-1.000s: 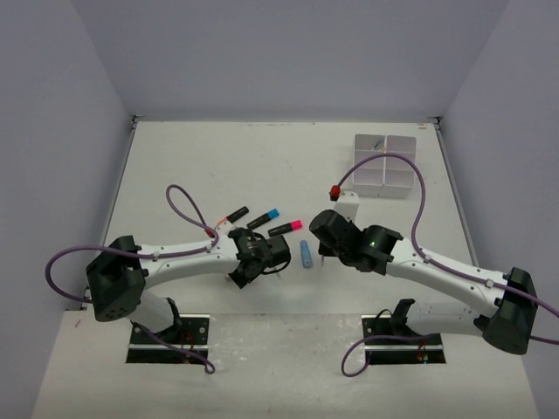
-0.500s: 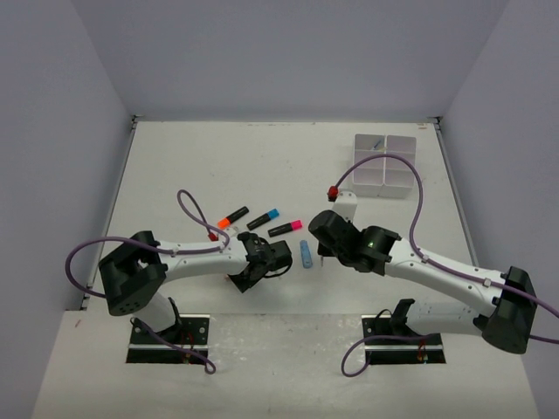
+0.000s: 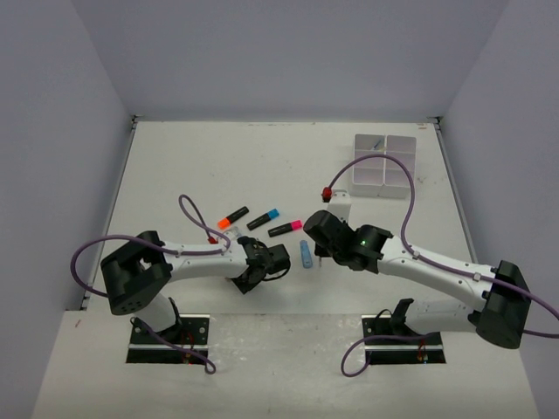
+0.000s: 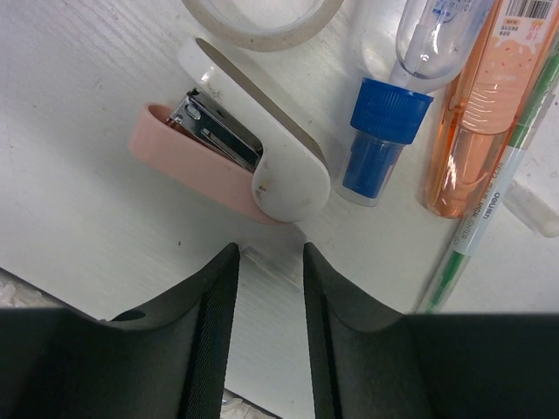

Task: Sort the stationery into containers
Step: Close the pen cap on the pen.

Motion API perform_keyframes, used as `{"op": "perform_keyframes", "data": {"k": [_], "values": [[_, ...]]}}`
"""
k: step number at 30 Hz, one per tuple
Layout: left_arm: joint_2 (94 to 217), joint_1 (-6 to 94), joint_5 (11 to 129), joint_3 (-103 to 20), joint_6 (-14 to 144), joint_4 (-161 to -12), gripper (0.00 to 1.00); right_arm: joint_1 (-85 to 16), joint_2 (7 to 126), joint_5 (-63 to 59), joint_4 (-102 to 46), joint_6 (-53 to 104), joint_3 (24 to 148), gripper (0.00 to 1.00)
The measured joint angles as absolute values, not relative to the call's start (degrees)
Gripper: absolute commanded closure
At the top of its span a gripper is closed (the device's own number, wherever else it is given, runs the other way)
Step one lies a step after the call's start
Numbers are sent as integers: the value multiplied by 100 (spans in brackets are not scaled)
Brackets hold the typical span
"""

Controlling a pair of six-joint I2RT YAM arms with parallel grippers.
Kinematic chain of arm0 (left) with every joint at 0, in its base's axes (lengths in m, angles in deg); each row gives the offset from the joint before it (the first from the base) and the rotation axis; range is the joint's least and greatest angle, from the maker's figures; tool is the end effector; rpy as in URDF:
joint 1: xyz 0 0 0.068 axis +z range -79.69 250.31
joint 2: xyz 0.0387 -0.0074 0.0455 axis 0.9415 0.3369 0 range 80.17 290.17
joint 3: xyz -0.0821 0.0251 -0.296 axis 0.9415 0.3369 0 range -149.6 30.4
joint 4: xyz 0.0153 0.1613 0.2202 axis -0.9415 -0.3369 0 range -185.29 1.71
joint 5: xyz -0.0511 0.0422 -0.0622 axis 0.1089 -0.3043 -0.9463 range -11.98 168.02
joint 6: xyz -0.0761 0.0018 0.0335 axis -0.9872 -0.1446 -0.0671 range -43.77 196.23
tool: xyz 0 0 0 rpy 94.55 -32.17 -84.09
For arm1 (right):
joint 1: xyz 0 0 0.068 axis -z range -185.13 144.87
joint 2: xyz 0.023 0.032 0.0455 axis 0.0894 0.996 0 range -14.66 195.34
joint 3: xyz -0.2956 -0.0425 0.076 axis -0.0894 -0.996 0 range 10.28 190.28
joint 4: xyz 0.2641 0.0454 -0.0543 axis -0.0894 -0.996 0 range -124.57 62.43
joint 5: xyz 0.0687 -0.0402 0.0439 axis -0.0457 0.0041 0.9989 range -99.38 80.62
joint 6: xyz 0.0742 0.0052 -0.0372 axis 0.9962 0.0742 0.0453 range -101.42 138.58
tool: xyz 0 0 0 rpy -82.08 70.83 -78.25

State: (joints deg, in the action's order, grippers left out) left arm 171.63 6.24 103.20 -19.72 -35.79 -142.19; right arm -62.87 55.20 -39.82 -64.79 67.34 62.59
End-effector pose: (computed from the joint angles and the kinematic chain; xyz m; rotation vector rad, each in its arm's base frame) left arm 0.1361 -0.2095 0.1495 -1.0725 2.4801 0.1442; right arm 0.1694 0.1996 0.2634 0.0186 2.3625 0.2158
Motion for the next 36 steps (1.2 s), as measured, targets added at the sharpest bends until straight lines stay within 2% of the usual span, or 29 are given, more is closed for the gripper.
{"op": "perform_keyframes", "data": {"k": [3, 8, 9, 14, 20, 25, 27, 31, 36], "values": [[17169, 624, 10309, -1975, -3578, -14218, 71, -6287, 5523, -3979, -6476, 6731, 6259, 100], [17170, 624, 10267, -1973, -3584, -14210, 97, -6287, 5517, -3970, -6466, 6710, 6259, 100], [17170, 624, 10264, -1973, -3584, -14202, 100, -6287, 5508, -3956, -6446, 6699, 6257, 100], [17127, 619, 10273, -1956, -3581, -14092, 100, -6287, 5179, -3497, -5932, 6470, 5893, 100], [16407, 385, 10832, -1929, -2892, -13459, 100, -6286, 3816, -1820, -4478, 5939, 4585, 100], [15186, 297, 11665, -1945, -553, -11931, 100, -6287, 2786, -483, -2716, 5969, 3281, 100], [14700, 303, 11758, -1799, 584, -11000, 100, -6292, 2740, -165, -2287, 6027, 3098, 100], [13868, 309, 11637, -1317, 2203, -9321, 100, -6383, 2774, 81, -1569, 6143, 3036, 100], [13654, 311, 11390, -1244, 3147, -8400, 100, -6604, 2620, -70, -956, 6223, 2995, 100]]}}
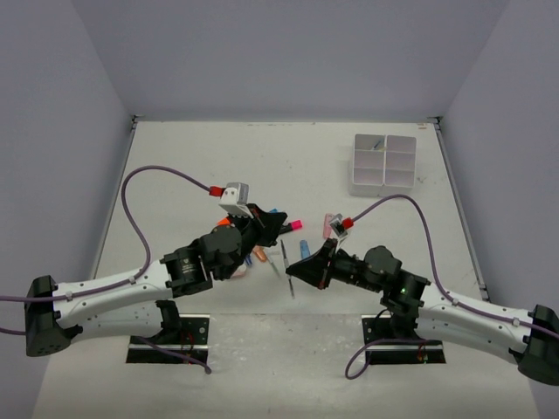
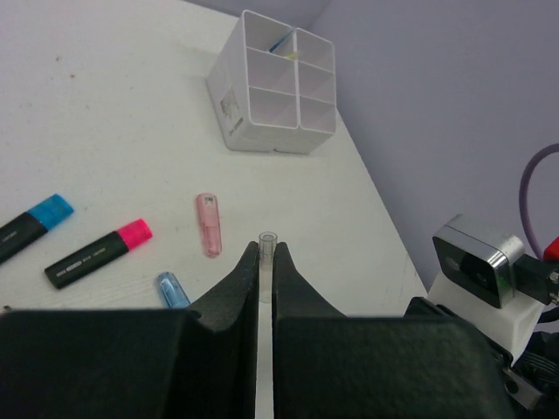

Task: Sort the stationery into containers
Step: Close the pen cap on the pen.

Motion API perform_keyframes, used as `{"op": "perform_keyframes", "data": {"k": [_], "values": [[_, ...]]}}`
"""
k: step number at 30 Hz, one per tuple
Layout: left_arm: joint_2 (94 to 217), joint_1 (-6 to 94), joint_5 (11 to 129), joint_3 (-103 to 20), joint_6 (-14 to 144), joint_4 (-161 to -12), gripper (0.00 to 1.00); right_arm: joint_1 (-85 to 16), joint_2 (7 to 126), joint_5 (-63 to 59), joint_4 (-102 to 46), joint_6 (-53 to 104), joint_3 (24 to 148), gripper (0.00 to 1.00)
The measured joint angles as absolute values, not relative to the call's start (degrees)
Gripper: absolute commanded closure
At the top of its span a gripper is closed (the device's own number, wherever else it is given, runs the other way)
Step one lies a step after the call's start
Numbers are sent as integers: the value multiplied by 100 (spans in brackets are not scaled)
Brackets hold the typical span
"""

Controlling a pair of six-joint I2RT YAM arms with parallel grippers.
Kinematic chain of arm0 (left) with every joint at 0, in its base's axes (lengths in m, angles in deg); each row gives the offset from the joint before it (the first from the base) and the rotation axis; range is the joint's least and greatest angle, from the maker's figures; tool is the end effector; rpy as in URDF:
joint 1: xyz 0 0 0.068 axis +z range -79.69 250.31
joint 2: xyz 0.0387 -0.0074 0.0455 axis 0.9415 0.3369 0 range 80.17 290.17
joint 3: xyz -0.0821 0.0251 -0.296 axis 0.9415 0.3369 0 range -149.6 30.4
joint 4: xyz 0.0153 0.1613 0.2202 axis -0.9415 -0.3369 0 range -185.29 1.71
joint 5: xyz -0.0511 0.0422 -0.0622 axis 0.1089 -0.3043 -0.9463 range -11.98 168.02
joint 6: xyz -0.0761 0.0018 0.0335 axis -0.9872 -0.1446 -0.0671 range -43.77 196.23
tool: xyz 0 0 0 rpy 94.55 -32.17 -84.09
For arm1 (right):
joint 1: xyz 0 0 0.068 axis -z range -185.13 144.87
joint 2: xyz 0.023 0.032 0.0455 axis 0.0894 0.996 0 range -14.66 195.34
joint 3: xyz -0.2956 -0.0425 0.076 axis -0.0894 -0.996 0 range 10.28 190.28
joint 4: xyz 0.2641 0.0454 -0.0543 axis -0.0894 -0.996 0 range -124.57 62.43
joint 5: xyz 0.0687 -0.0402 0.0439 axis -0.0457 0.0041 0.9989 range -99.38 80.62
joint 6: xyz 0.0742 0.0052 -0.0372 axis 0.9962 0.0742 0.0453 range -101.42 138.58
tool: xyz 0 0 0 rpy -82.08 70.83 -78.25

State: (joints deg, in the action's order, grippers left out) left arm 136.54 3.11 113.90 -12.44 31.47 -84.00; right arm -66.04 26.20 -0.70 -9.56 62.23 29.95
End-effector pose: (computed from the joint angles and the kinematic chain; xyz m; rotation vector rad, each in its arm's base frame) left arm 0.1358 -0.2134 0.3403 -0.1300 1.7827 -0.9025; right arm 0.0878 0.1804 0.2647 -0.4096 1.8125 1.4732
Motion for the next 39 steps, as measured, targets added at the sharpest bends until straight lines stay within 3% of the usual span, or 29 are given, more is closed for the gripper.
{"op": "perform_keyframes", "data": {"k": [13, 39], "values": [[13483, 311, 10892, -1191, 3652, -7935, 100, -6662, 2256, -862, -1024, 6379, 2952, 100], [13667, 311, 10566, -1125, 3692, -7547, 100, -6662, 2114, -1147, -1432, 6352, 3049, 100]]}}
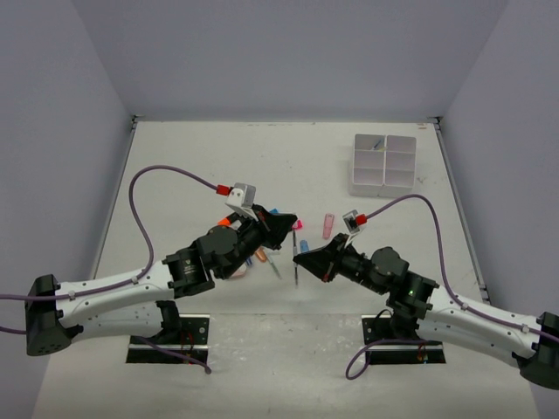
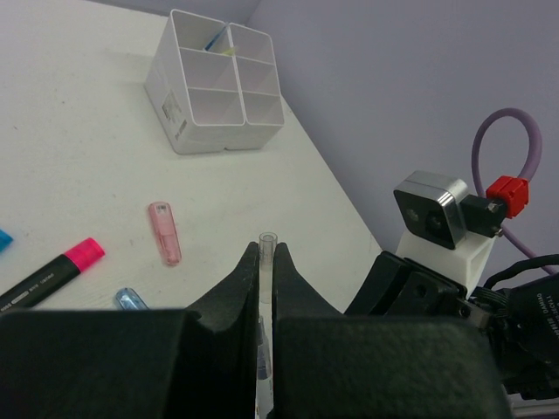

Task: Sort the stationery into containers
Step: Close the pen cap on the pen.

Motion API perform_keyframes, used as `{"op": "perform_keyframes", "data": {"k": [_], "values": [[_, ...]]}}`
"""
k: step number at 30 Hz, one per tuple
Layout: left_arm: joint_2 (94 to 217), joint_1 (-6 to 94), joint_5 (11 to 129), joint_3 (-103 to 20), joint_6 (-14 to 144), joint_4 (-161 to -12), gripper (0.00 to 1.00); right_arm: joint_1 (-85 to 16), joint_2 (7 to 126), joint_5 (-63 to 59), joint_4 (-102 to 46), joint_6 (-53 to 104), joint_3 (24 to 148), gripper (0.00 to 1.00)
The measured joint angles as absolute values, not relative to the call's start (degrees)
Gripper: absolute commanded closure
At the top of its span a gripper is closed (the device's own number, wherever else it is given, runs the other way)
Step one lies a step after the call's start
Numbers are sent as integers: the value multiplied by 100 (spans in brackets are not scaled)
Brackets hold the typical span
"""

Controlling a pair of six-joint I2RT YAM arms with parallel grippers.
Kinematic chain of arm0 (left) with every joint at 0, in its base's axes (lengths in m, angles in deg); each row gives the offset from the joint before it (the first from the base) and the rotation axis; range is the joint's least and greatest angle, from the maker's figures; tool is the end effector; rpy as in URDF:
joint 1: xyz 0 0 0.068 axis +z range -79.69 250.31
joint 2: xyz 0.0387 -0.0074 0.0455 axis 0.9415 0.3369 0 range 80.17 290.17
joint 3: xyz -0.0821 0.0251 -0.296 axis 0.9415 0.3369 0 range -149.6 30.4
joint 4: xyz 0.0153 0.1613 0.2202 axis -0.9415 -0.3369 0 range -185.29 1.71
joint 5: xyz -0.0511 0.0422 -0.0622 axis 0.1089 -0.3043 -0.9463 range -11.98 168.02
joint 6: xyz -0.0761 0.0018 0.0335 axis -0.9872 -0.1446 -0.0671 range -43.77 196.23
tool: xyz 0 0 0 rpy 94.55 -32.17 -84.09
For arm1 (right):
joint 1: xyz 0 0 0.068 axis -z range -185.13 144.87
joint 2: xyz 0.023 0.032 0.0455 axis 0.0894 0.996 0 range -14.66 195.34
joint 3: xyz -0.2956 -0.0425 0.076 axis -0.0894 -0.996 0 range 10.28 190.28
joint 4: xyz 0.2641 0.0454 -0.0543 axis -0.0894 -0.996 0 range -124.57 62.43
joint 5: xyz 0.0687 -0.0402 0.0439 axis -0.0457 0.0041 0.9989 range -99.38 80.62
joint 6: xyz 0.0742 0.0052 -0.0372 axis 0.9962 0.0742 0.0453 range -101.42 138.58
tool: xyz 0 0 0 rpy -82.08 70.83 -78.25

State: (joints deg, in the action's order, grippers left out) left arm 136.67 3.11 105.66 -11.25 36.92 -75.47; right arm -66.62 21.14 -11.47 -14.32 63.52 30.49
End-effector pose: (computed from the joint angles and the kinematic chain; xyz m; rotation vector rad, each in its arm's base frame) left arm 0.1305 -0.2238 0.3510 0.0177 1.7061 -1.0395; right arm 0.0916 0.1632 0.2717 -0.2283 1.7894 1.3672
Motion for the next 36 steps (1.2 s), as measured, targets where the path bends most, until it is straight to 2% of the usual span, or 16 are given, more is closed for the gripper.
{"op": "perform_keyframes", "data": {"k": [36], "values": [[13720, 311, 10667, -1121, 3690, -7502, 100, -6662, 1980, -1249, -1788, 6268, 3292, 100]]}}
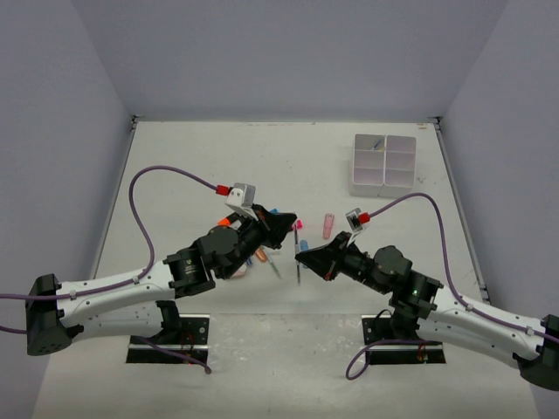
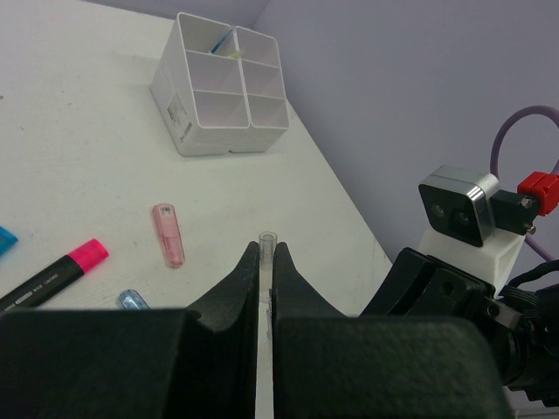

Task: Sort the stationery into containers
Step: Close the pen cap on the pen.

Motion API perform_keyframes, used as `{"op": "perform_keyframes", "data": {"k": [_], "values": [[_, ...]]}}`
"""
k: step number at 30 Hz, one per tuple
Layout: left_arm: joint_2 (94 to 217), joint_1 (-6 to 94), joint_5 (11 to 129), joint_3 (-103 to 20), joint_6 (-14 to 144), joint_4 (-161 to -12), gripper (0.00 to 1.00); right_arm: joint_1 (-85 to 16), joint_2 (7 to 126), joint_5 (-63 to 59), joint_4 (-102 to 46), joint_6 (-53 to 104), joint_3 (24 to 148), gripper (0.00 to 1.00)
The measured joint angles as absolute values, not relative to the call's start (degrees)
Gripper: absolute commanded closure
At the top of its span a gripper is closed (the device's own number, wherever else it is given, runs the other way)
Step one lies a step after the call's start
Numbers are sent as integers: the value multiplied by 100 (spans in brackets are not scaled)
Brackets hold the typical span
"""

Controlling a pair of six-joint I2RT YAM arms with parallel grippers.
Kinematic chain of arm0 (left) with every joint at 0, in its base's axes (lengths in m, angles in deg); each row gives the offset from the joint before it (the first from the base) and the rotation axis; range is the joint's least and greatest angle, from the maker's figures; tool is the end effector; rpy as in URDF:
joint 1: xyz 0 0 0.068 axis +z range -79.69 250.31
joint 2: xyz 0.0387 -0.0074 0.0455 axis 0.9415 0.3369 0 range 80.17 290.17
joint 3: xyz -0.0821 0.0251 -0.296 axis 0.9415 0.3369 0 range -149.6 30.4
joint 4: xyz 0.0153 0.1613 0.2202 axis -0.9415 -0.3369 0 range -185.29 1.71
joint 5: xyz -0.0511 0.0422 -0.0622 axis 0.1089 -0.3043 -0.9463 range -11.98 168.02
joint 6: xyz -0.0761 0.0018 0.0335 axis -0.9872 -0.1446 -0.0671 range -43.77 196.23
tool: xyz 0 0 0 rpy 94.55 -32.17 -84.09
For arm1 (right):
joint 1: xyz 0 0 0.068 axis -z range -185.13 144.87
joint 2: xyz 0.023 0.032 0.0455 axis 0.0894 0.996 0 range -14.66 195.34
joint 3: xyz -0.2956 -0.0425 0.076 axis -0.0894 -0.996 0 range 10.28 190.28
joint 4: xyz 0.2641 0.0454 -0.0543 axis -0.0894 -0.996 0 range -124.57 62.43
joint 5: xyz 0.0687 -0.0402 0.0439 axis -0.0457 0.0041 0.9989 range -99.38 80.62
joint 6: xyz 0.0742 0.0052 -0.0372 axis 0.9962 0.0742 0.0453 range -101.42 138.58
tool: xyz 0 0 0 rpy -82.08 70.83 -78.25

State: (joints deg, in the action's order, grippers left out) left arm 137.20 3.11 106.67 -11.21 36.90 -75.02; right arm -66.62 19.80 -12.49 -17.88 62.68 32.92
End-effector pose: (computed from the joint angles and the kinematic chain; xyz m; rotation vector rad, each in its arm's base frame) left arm 0.1322 -0.2249 0.3496 0.0036 1.7048 -1.0249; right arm 0.0909 0.1592 0.2839 -0.2245 1.7785 1.3460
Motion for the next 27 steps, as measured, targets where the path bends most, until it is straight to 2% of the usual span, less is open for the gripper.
{"op": "perform_keyframes", "data": {"k": [10, 21, 26, 27], "values": [[13747, 324, 10496, -1115, 3631, -7392, 100, -6677, 2014, -1346, -2169, 6069, 3556, 100], [13597, 379, 10285, -1092, 3578, -6981, 99, -6708, 2514, -1562, -2910, 5393, 4627, 100], [13419, 387, 10151, -1097, 3638, -6936, 73, -6708, 2591, -1600, -3062, 5041, 5003, 100], [13395, 383, 10084, -1097, 3652, -7003, 71, -6708, 2619, -1607, -3007, 4978, 5060, 100]]}}
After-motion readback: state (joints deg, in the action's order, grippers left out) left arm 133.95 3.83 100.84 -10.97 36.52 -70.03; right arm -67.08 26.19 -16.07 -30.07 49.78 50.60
